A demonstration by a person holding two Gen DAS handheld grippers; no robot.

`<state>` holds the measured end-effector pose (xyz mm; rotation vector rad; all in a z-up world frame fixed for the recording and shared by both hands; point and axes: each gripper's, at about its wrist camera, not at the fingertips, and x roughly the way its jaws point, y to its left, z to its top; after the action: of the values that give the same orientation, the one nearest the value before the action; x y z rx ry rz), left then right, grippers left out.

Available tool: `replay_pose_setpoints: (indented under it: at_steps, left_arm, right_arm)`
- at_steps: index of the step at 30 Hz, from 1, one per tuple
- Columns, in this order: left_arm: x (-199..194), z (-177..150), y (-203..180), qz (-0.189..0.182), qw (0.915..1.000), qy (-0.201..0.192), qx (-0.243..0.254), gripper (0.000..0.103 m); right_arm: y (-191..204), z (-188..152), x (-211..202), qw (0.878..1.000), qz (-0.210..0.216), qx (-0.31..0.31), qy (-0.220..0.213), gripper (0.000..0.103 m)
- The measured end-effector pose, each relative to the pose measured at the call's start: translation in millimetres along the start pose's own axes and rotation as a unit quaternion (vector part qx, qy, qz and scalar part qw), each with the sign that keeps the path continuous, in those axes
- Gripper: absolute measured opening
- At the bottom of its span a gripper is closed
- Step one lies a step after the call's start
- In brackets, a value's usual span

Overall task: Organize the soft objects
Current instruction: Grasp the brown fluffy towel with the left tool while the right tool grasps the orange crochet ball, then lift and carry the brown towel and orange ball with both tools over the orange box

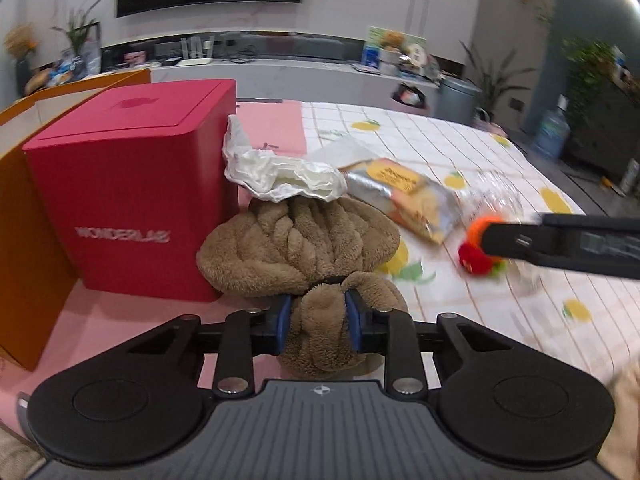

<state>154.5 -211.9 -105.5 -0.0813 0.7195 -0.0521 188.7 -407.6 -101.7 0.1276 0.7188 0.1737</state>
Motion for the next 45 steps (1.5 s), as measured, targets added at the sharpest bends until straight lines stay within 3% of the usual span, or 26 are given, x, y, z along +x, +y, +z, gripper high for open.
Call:
replay_pose_setpoints:
  at_steps: [4,6,8,10,17,22,26,30,34,36,38,39,41,45]
  left_arm:
    - [-12.5,-4.8,10.1,-0.020,0.9996,0.014,0.016,0.032]
    - [-15.3,-4.7,14.7,-0.031,0.9991,0.023,0.017,0.040]
    - [-15.5,-3.2,20.5,-0.038,0.9988,0.030,0.001,0.065]
    - [-8.9,0.4,23.0,-0.036,0.9986,0.037,-0.006,0.082]
    - [7.0,7.7,14.3,-0.034,0.9982,0.048,0.014,0.092]
    - [13.3,9.8,5.0,-0.033,0.9980,0.052,0.014,0.092]
    - [8.3,18.9,14.1,-0.061,0.9951,0.077,-0.009,0.091]
    - [5.6,22.9,38.0,-0.142,0.9827,0.089,-0.079,0.093]
    - [25.8,29.2,47.4,-0.124,0.9753,0.125,-0.133,0.093]
    - [38.1,30.0,50.9,-0.129,0.9670,0.143,-0.167,0.093]
    - [42.9,29.9,52.7,-0.137,0.9631,0.137,-0.187,0.092]
    - [43.8,30.3,53.2,-0.136,0.9627,0.135,-0.191,0.091]
    - [43.3,28.2,55.5,-0.125,0.9628,0.129,-0.202,0.065]
    - [41.1,21.0,61.7,-0.132,0.9617,0.118,-0.210,0.059]
  right_arm:
    - [11.7,-0.9,17.8,0.999,-0.023,-0.042,0.001,0.072]
    - [14.2,0.7,29.6,0.998,-0.040,-0.057,0.006,0.072]
    - [15.6,1.6,39.7,0.996,-0.063,-0.068,0.009,0.072]
    - [15.8,2.7,48.6,0.994,-0.075,-0.078,0.009,0.072]
    - [19.6,1.7,71.8,0.989,-0.096,-0.115,0.007,0.070]
    - [17.3,-2.9,76.8,0.987,-0.106,-0.122,0.015,0.052]
    - [11.8,-3.1,74.9,0.988,-0.097,-0.116,0.018,0.051]
    - [11.4,3.0,69.5,0.992,-0.055,-0.104,0.048,0.051]
    - [19.2,11.7,63.4,0.989,-0.021,-0.104,0.100,0.051]
    - [22.8,12.6,61.6,0.988,-0.022,-0.101,0.116,0.051]
    - [25.6,10.4,62.7,0.987,-0.029,-0.099,0.126,0.051]
    - [26.8,8.9,62.3,0.986,-0.031,-0.100,0.130,0.051]
    - [28.3,4.8,65.1,0.984,-0.030,-0.105,0.143,0.050]
    - [26.6,1.4,68.0,0.983,-0.031,-0.105,0.149,0.049]
